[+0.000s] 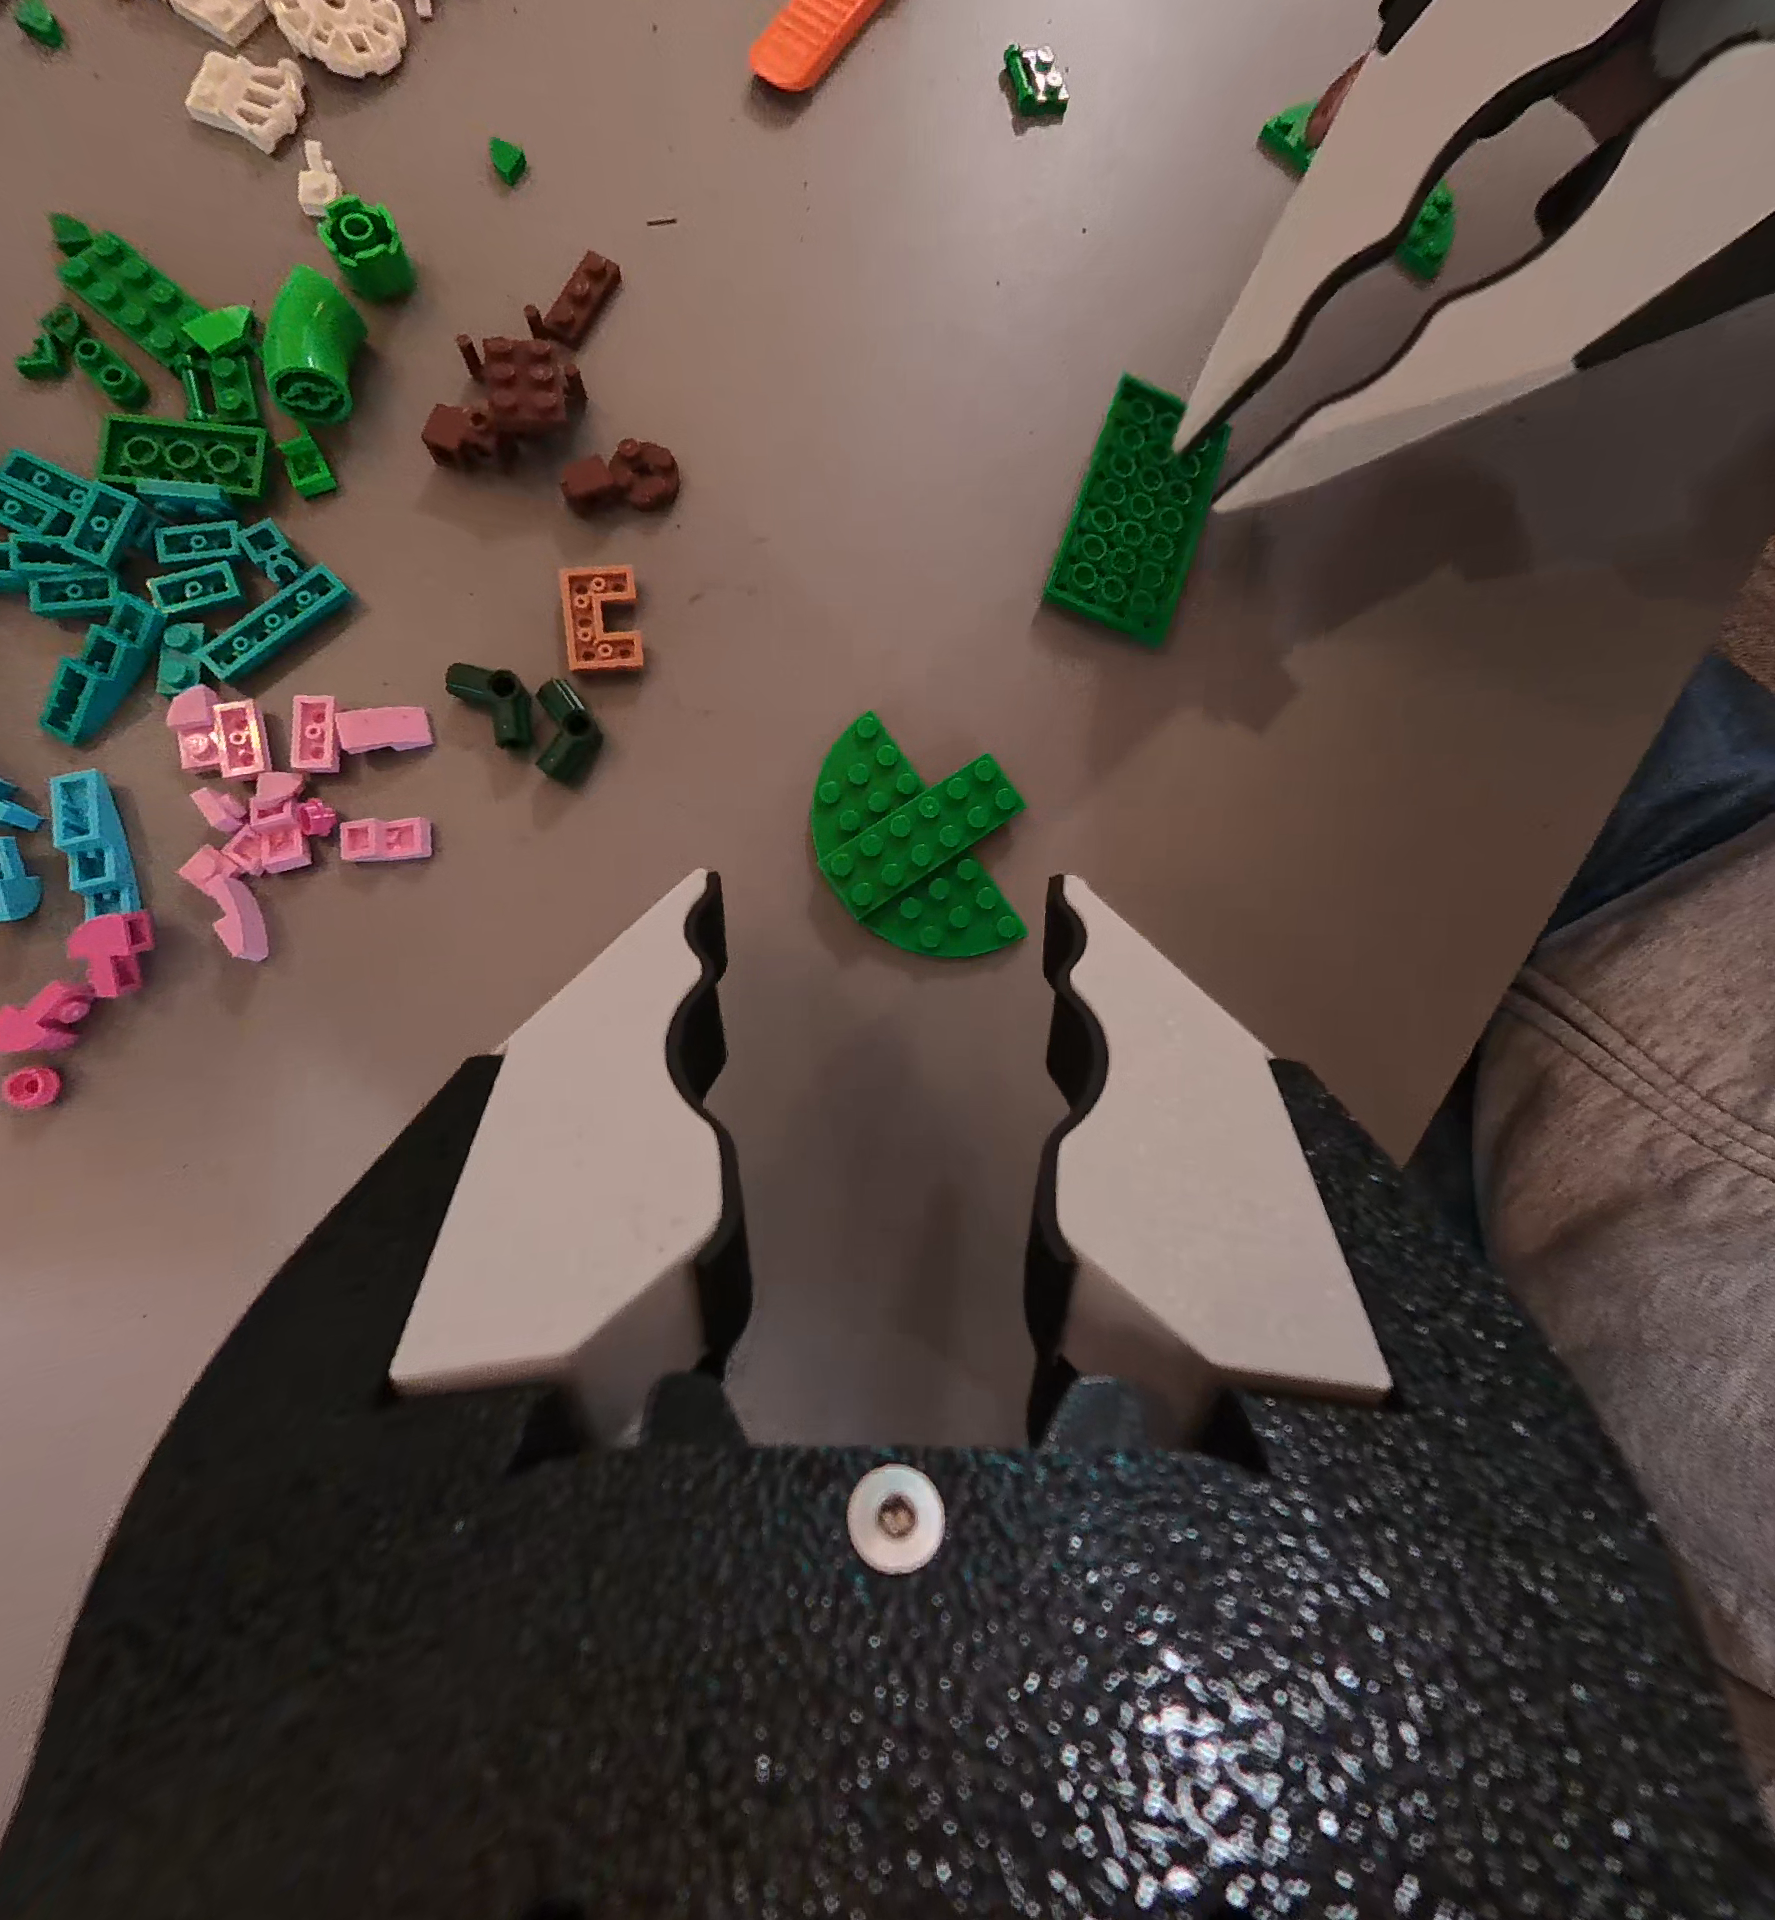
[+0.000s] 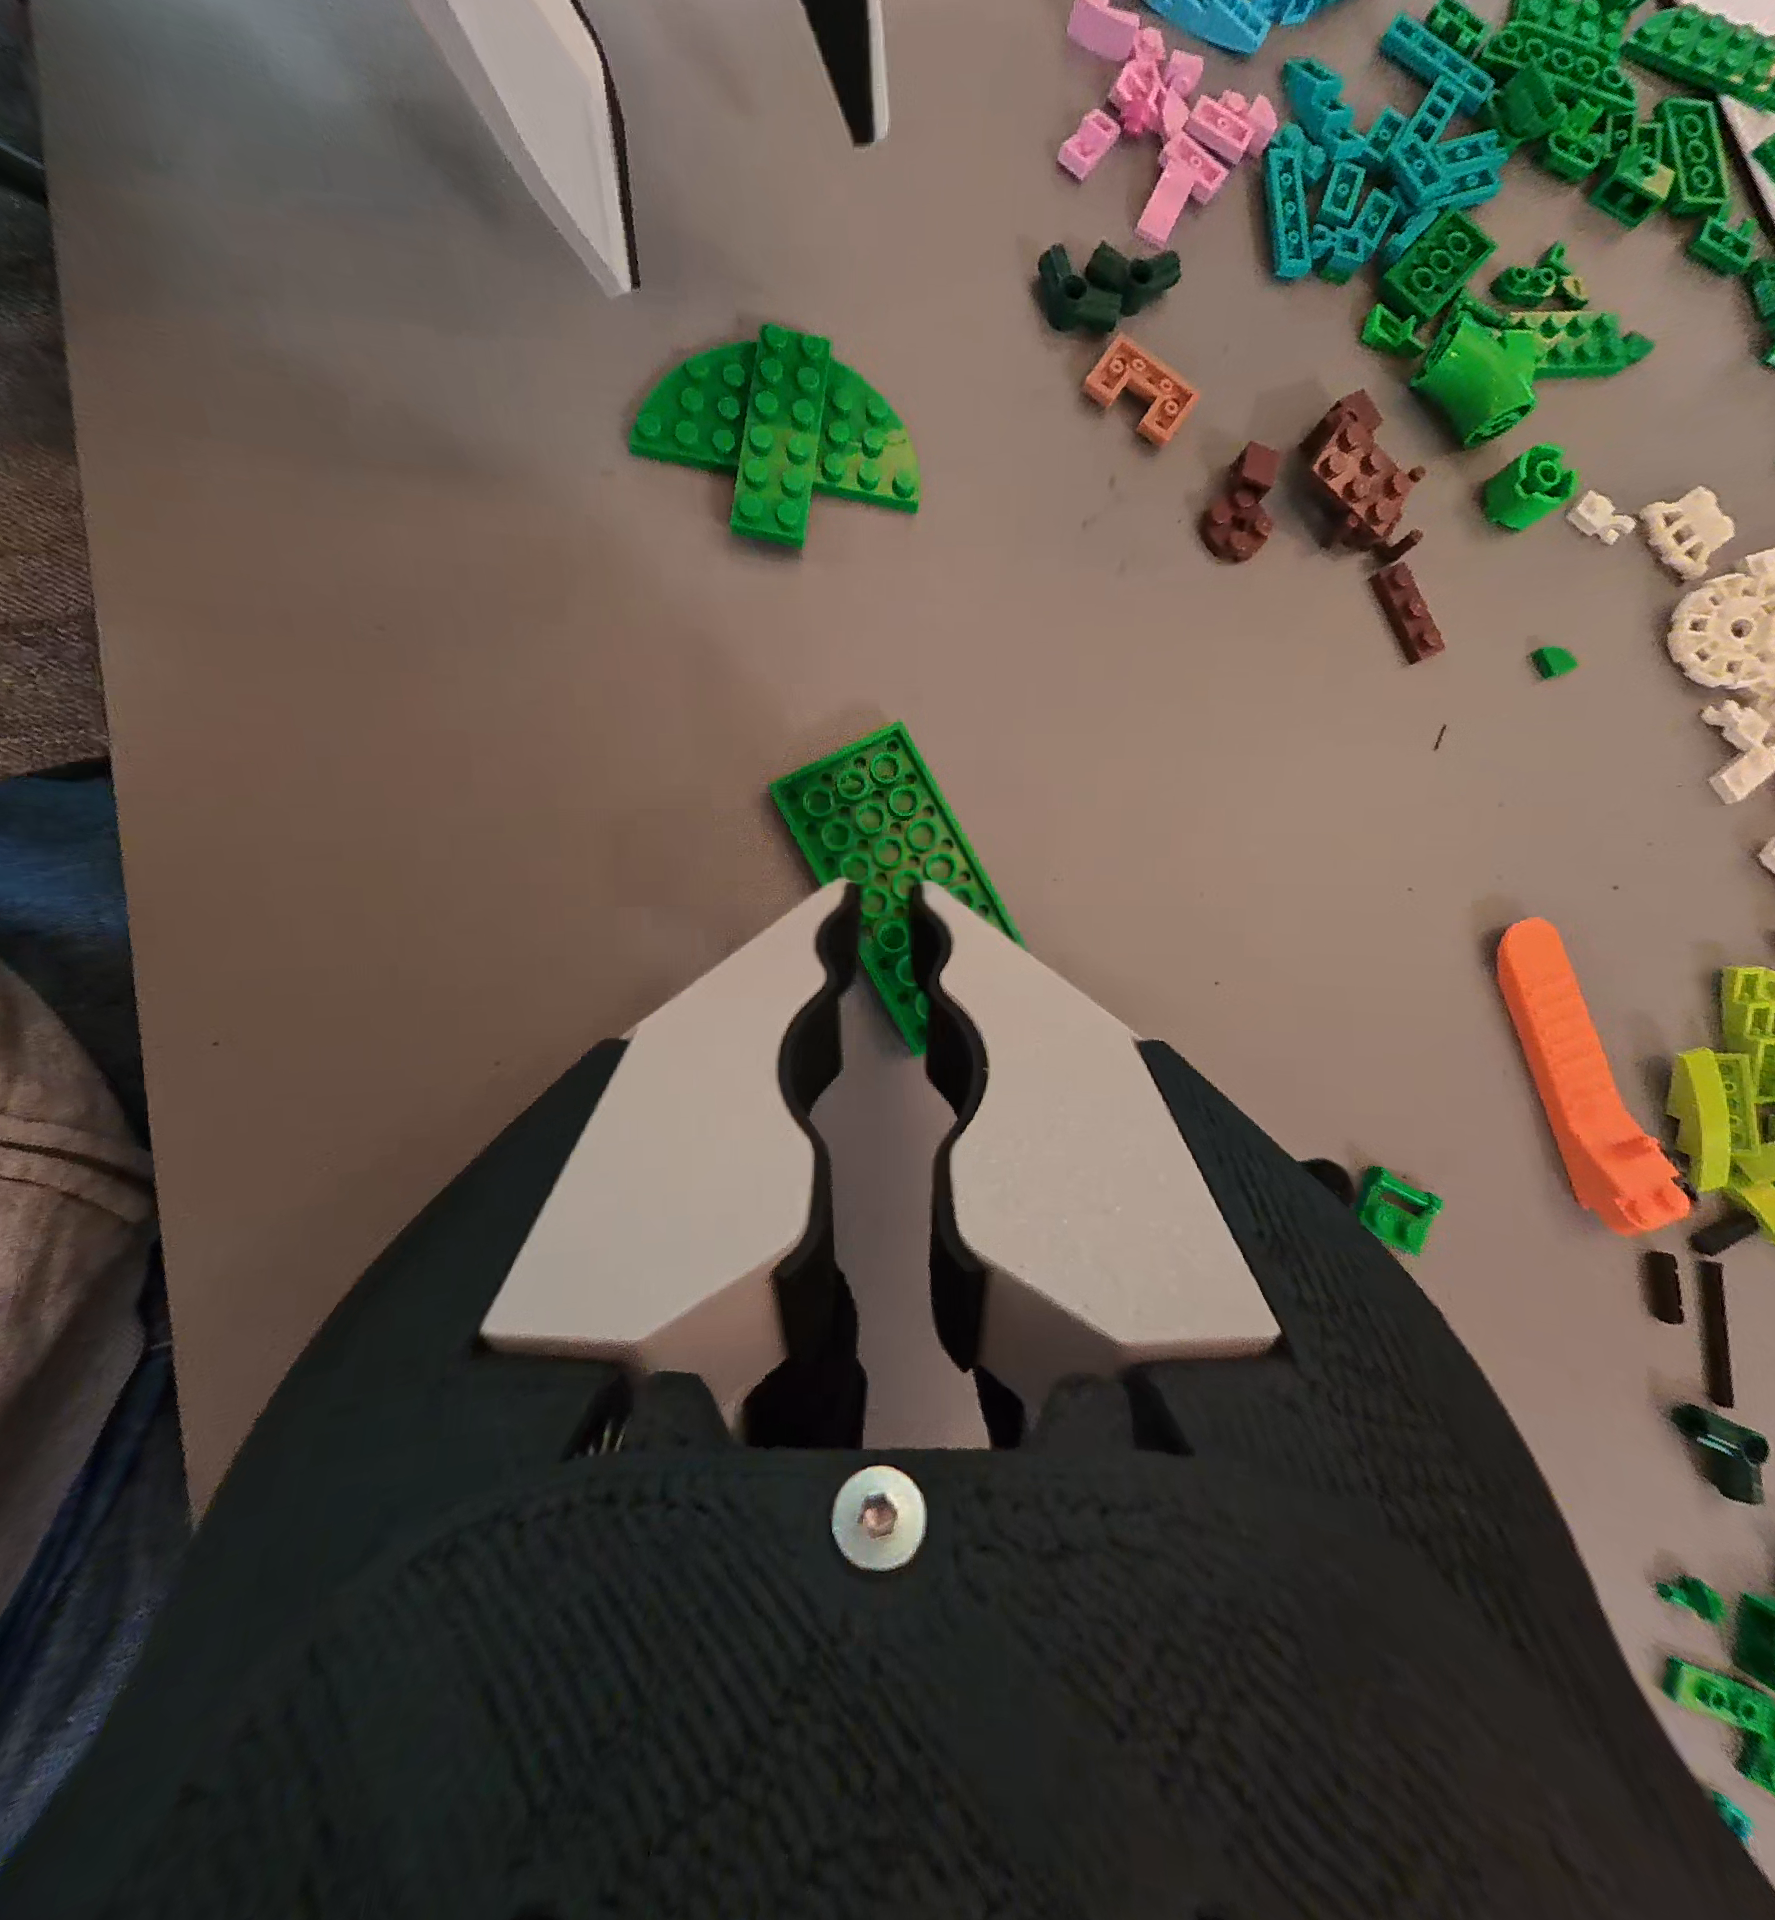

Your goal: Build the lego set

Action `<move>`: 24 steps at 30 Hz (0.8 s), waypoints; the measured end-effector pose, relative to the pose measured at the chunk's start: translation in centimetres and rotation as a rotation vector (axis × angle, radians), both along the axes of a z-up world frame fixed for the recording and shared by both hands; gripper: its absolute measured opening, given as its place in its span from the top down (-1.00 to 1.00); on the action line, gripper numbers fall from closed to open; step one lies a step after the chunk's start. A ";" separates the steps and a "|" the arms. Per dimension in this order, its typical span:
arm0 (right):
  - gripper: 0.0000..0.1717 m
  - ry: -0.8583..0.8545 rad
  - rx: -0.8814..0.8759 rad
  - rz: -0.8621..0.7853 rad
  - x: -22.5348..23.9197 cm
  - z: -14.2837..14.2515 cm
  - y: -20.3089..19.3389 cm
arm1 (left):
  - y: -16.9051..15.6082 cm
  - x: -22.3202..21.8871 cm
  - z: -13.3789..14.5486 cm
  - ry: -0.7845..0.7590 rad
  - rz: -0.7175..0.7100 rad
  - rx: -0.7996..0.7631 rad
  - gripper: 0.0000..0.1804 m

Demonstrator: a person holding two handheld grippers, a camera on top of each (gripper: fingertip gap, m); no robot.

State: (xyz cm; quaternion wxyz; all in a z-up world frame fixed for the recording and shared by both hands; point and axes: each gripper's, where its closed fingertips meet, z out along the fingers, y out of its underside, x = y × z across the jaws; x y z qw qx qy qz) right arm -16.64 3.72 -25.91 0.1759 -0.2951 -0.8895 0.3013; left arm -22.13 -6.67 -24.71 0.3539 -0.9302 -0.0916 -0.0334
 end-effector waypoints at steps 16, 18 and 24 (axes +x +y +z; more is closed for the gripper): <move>0.42 -0.118 0.092 0.233 -0.6 -1.7 0.8 | 2.7 3.5 1.3 0.069 -0.196 0.061 0.47; 0.61 -0.205 0.042 0.194 -0.7 -1.9 0.7 | 3.1 3.8 1.6 0.090 -0.229 0.090 0.48; 0.64 -0.416 -0.149 0.073 -1.2 -1.3 0.5 | 5.7 5.1 0.8 0.434 -0.416 0.047 0.46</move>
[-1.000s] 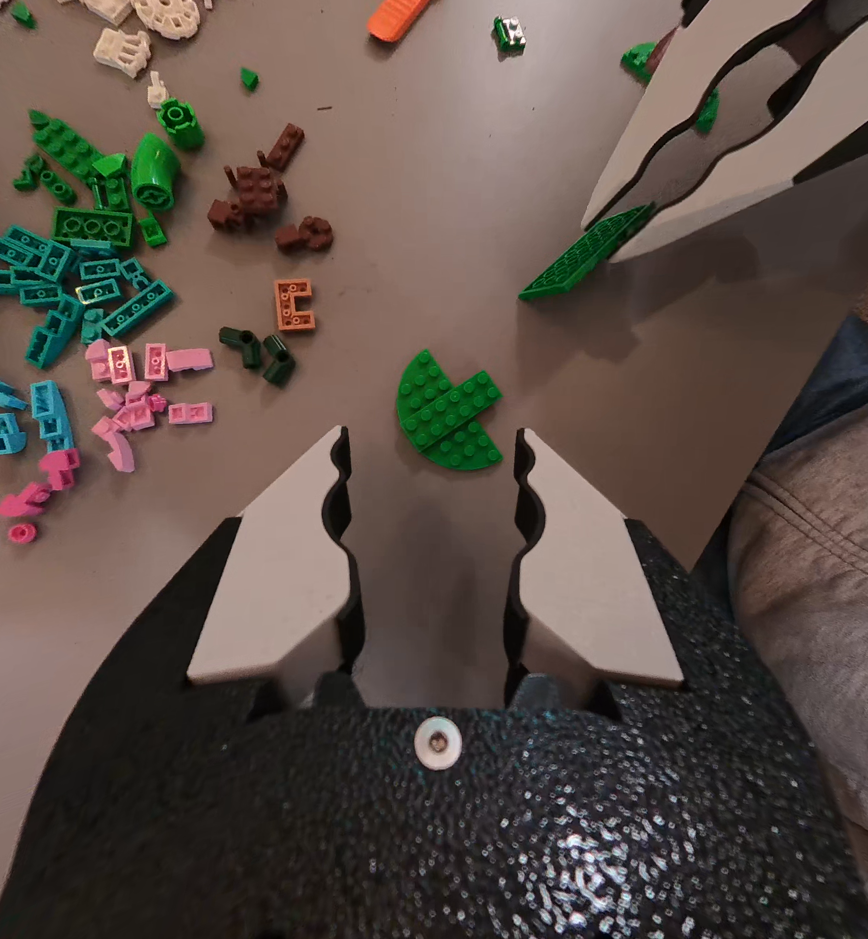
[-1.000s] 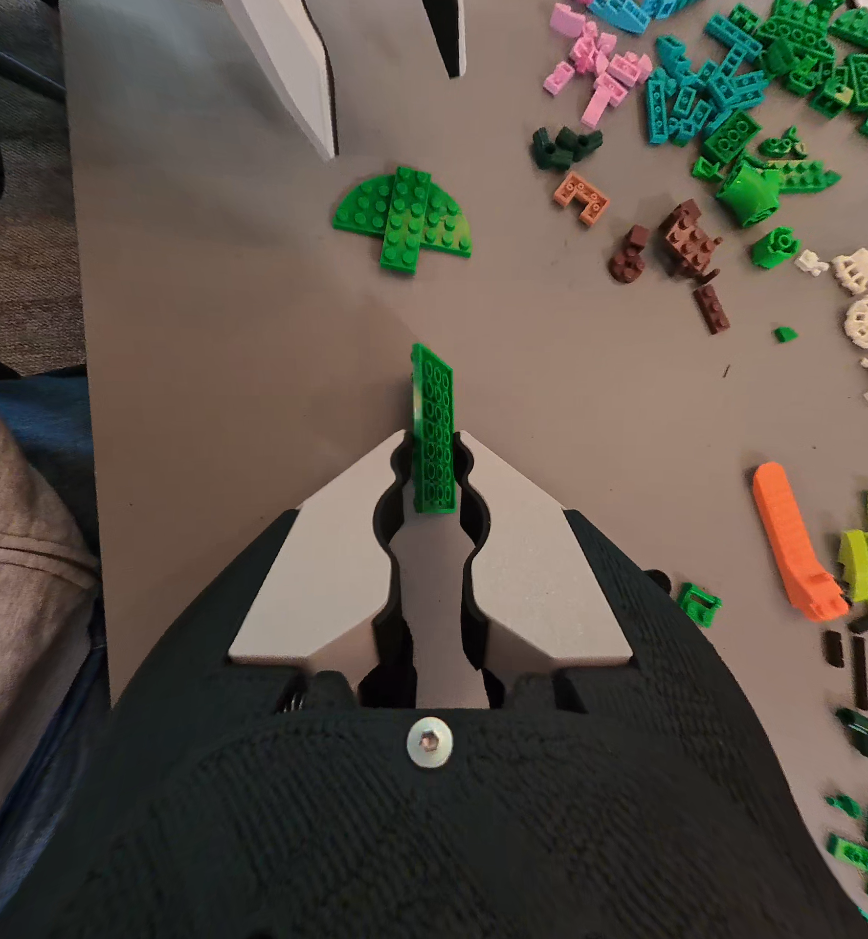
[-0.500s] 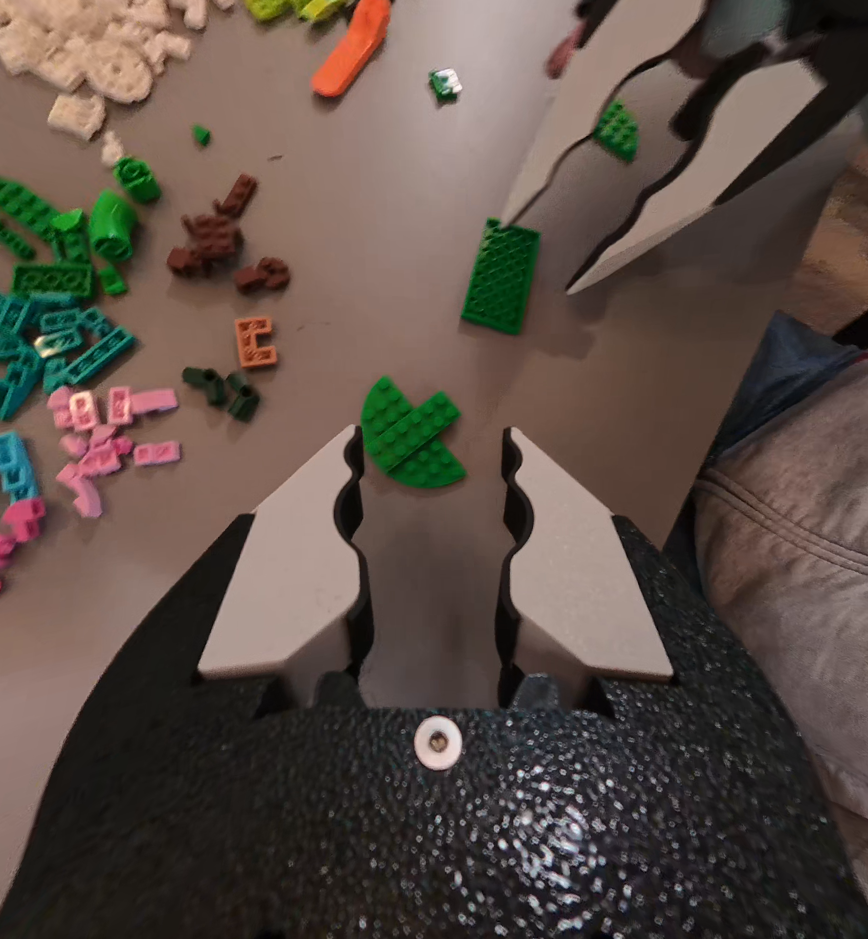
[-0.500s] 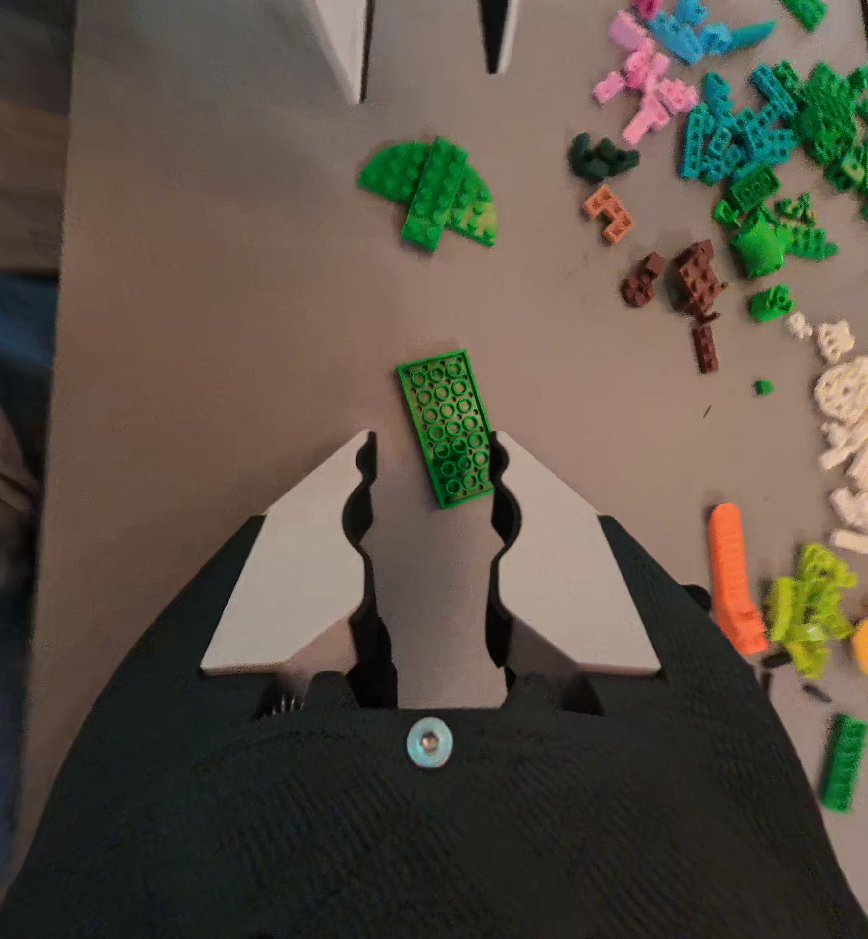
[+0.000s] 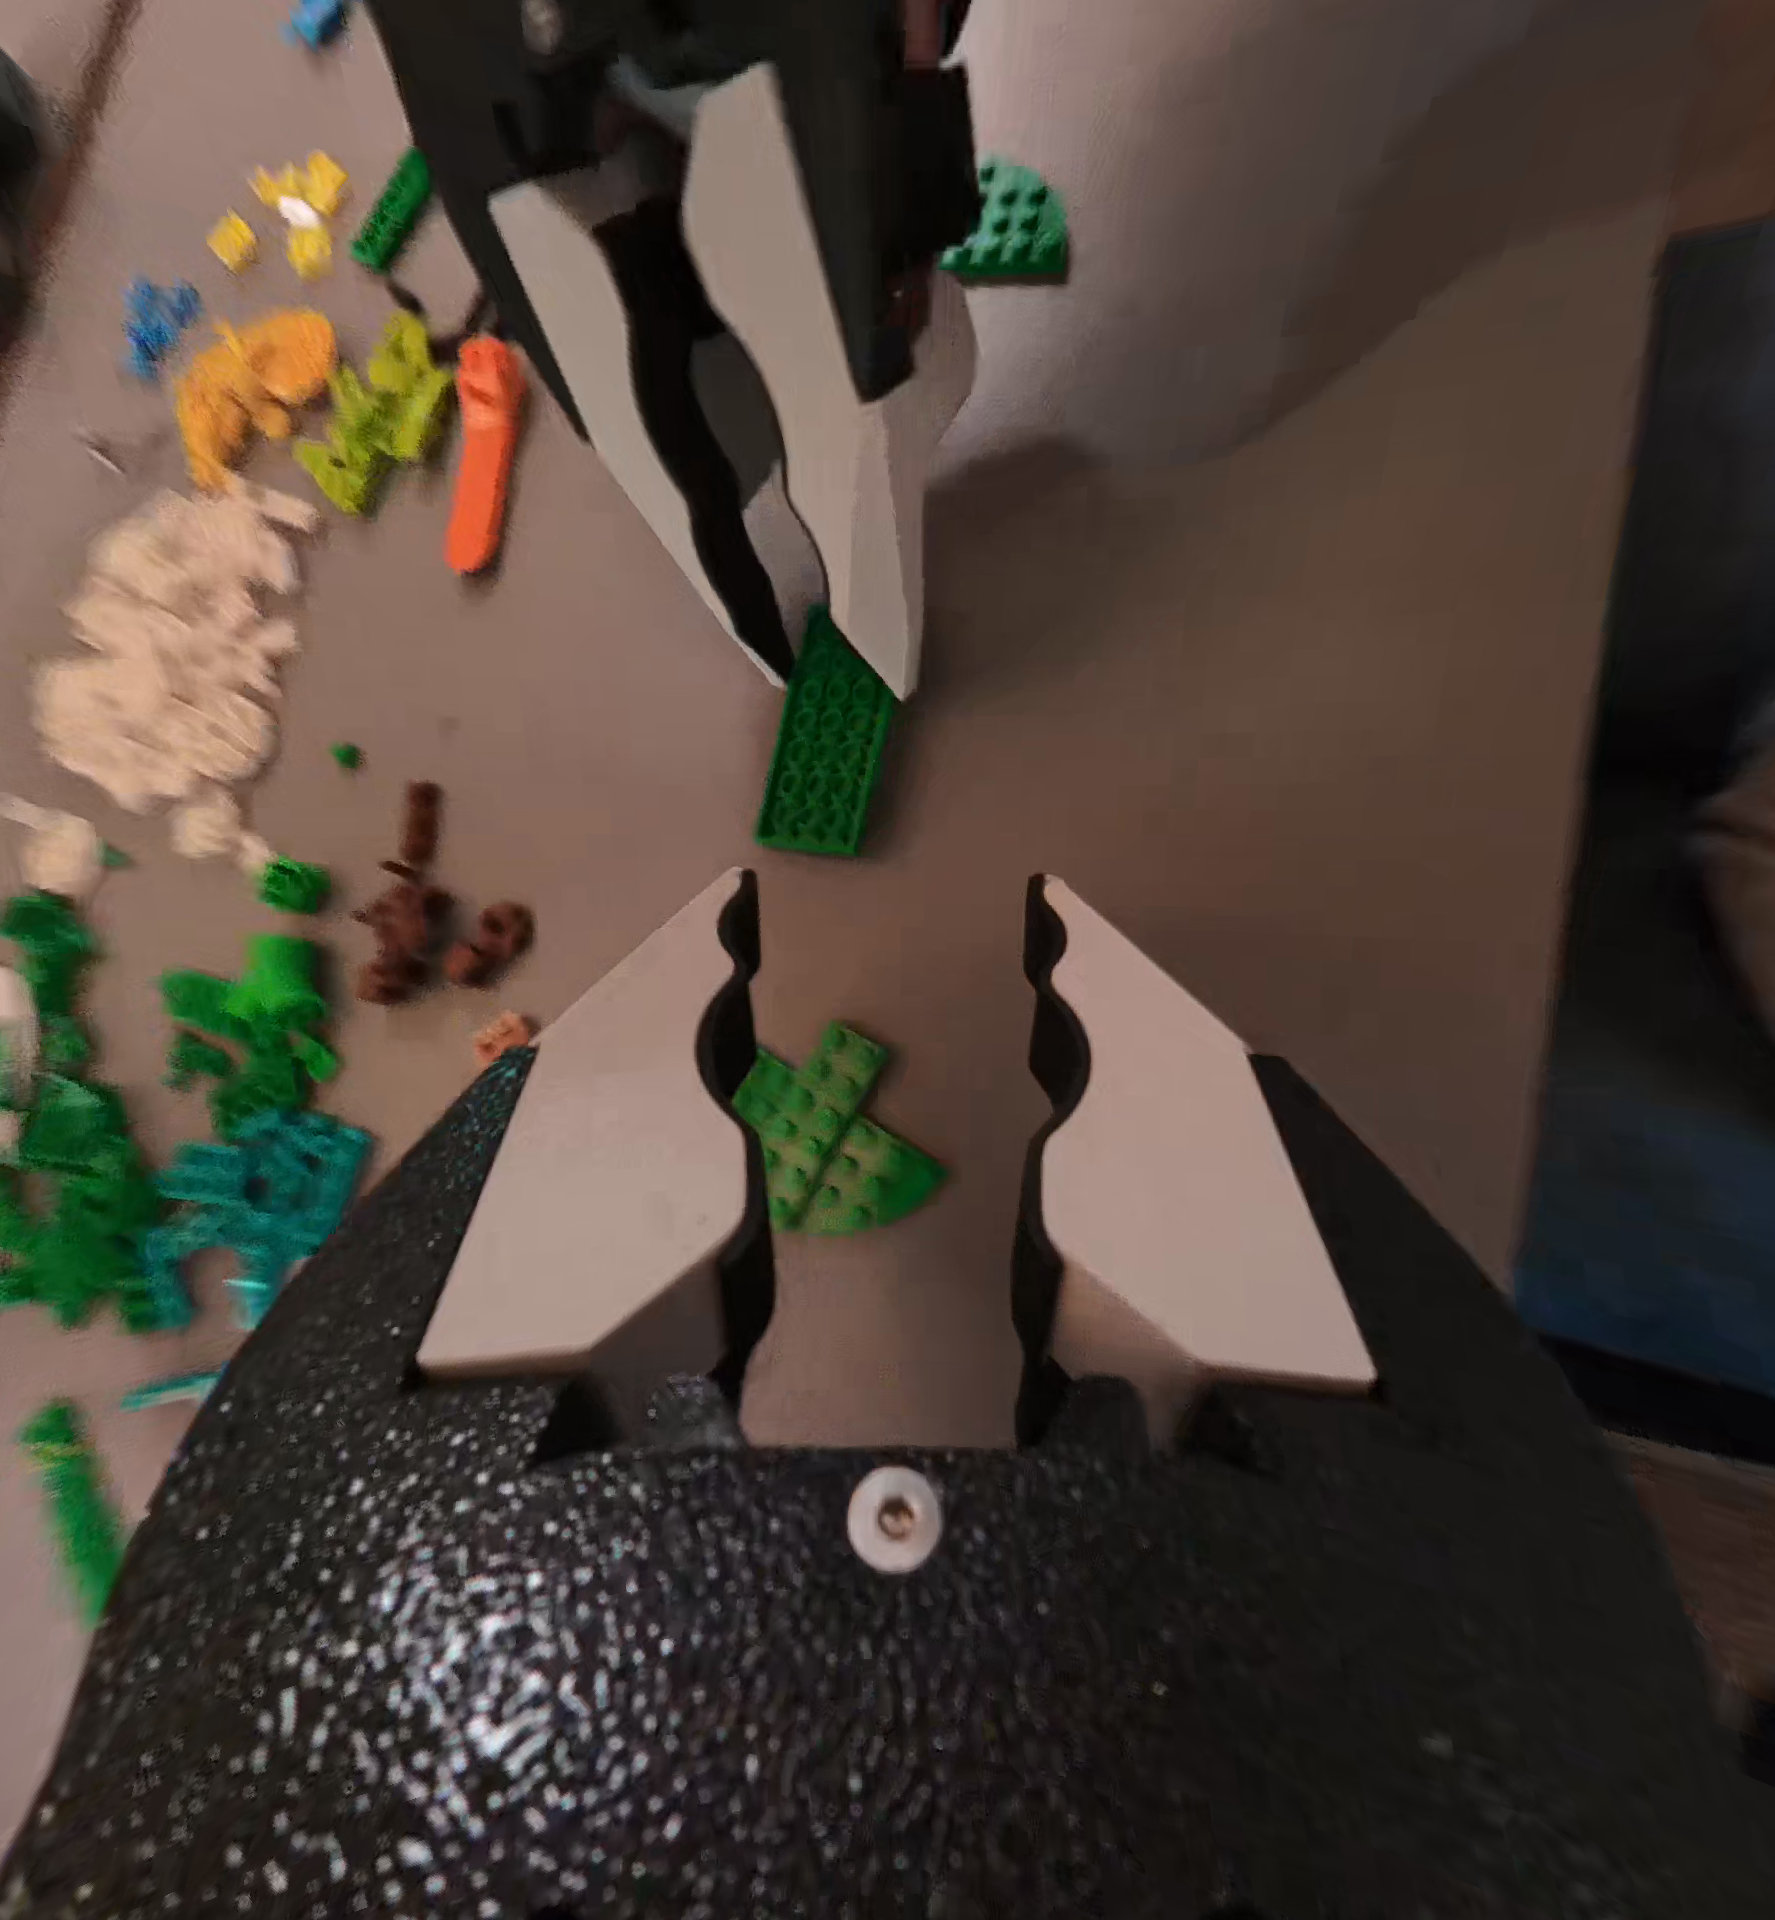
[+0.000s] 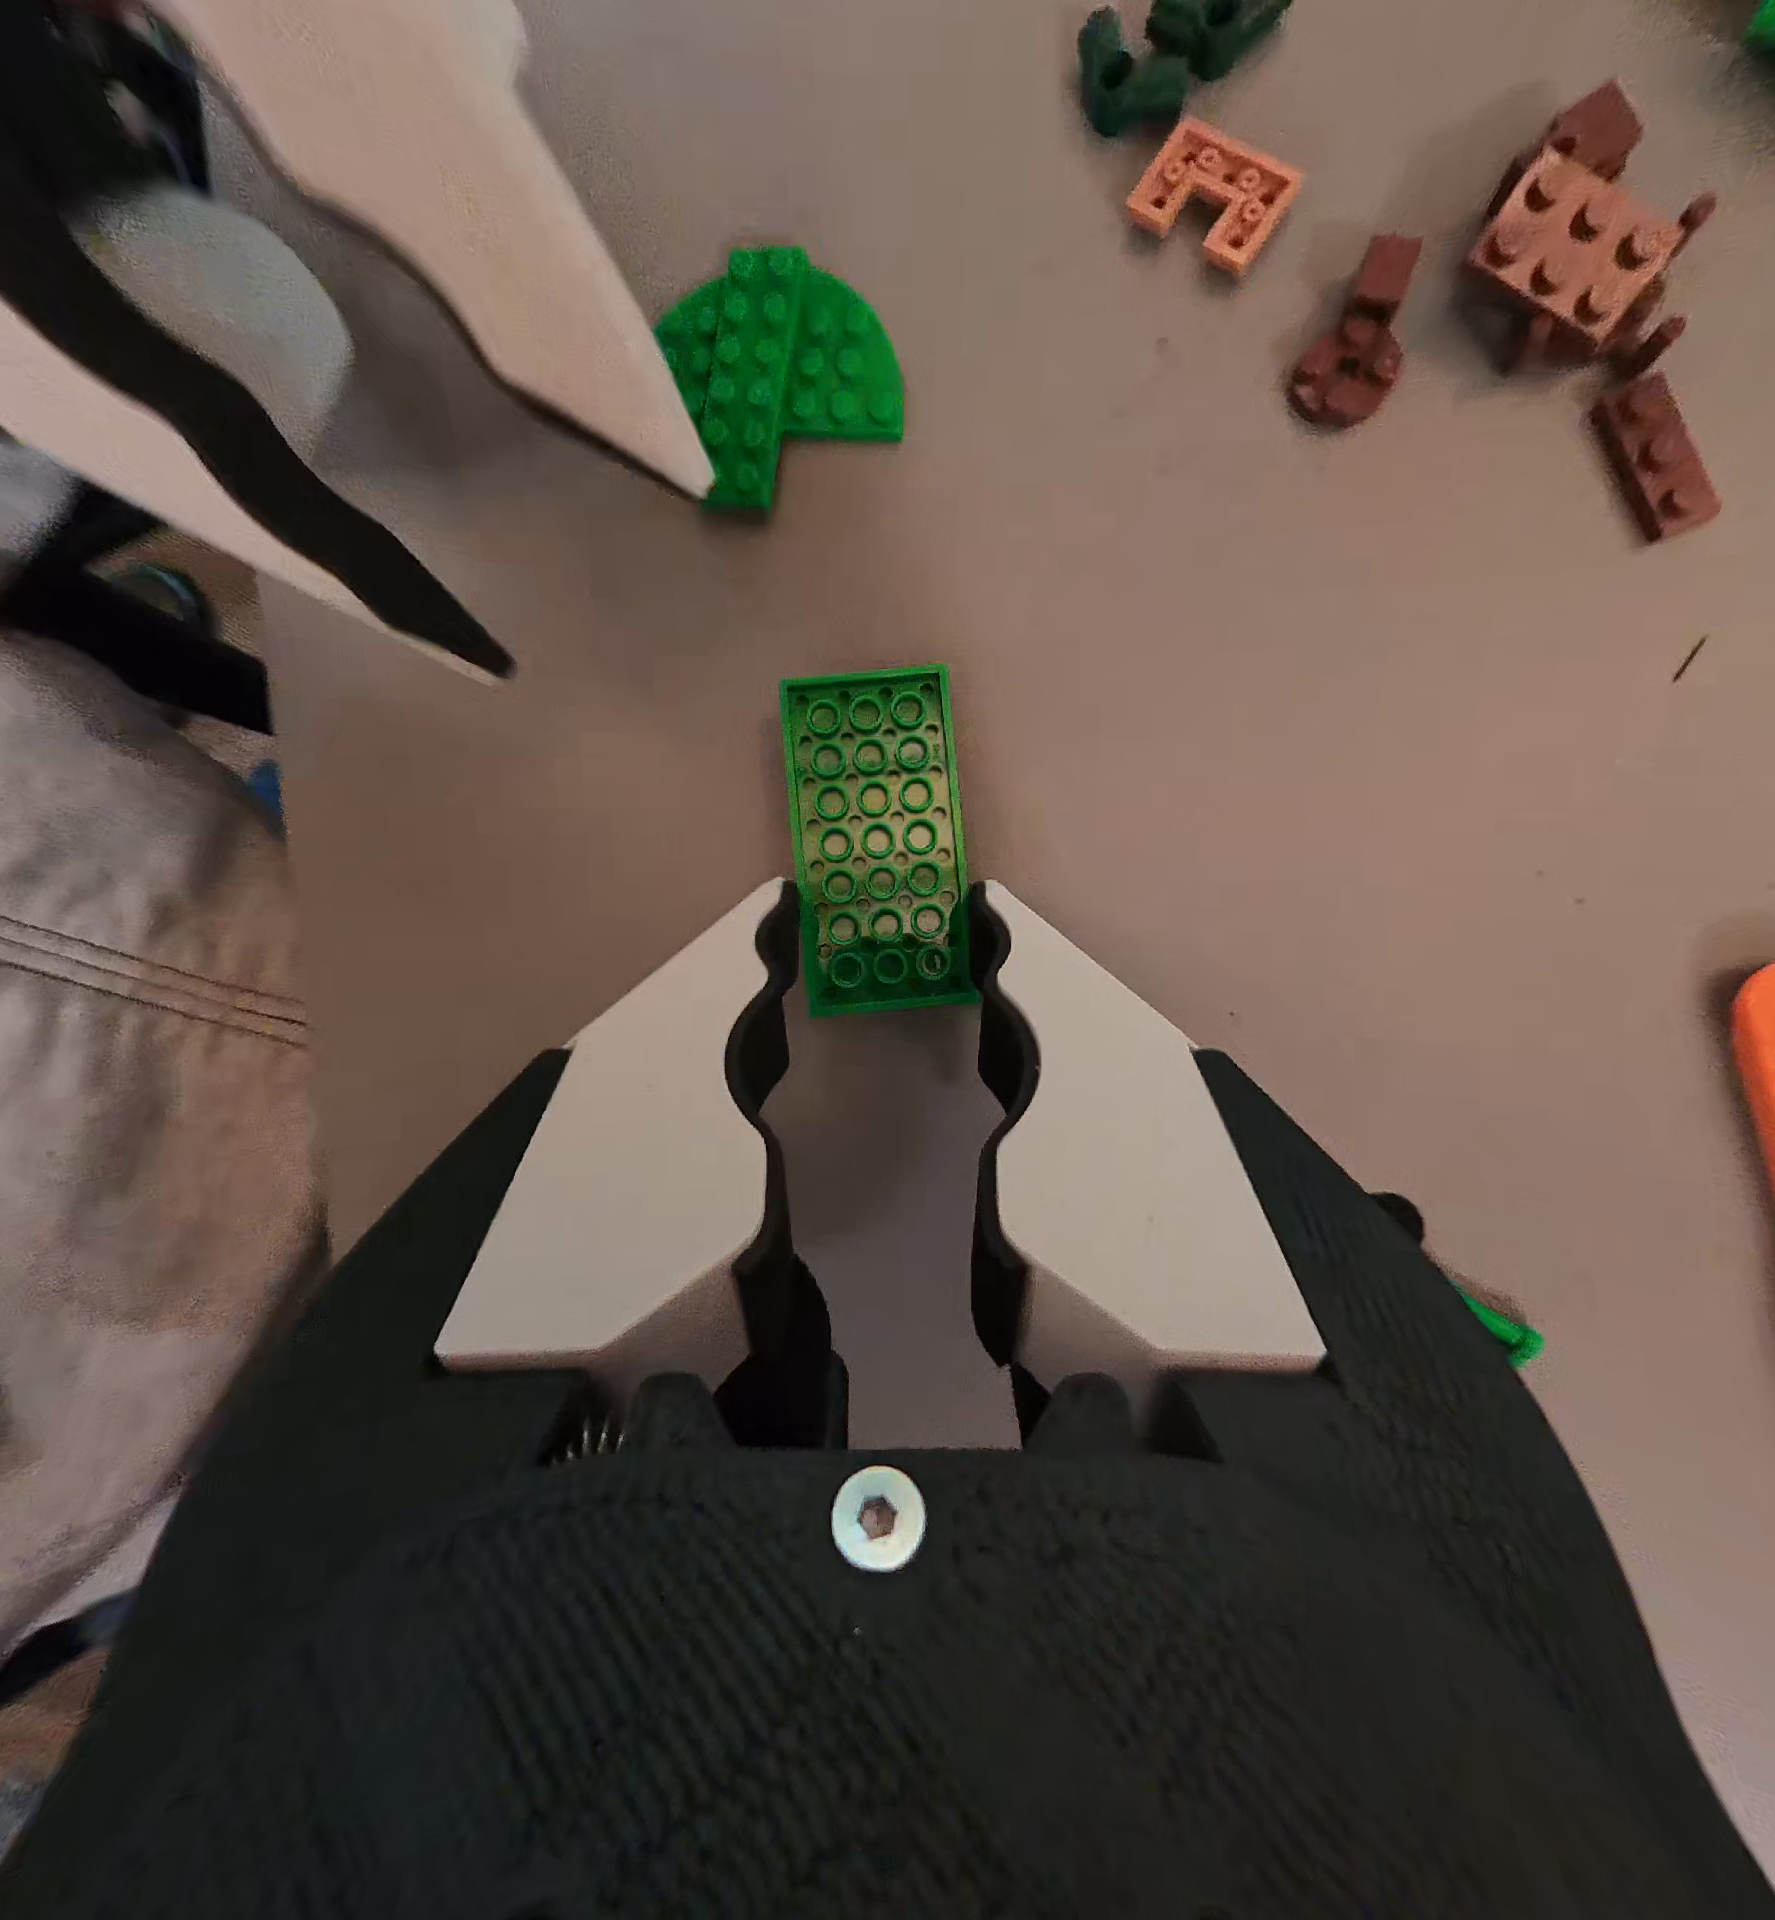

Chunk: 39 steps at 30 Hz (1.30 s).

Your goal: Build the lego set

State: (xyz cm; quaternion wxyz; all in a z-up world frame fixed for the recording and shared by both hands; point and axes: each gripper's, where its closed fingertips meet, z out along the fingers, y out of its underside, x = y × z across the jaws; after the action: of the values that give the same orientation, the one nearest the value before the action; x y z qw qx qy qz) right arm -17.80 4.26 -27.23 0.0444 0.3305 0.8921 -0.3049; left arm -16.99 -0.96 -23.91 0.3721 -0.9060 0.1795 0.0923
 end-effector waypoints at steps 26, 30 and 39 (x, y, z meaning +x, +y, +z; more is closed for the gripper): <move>0.96 0.497 0.032 0.086 1.8 0.9 0.5 | 4.0 0.1 -2.6 -0.173 -0.033 -0.362 0.95; 0.96 0.441 0.000 0.021 1.1 0.8 0.7 | 4.0 -0.9 -1.1 -0.245 0.122 -0.250 0.13; 0.87 0.387 -0.031 0.016 0.5 0.6 1.0 | -2.1 -3.4 0.4 -0.306 0.360 -0.064 0.01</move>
State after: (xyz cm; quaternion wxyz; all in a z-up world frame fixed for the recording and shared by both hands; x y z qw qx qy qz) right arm -17.25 5.31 -26.62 -0.1204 0.2579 0.8819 -0.3758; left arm -20.42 -3.03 -23.52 0.3437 -0.9381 -0.0407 0.0130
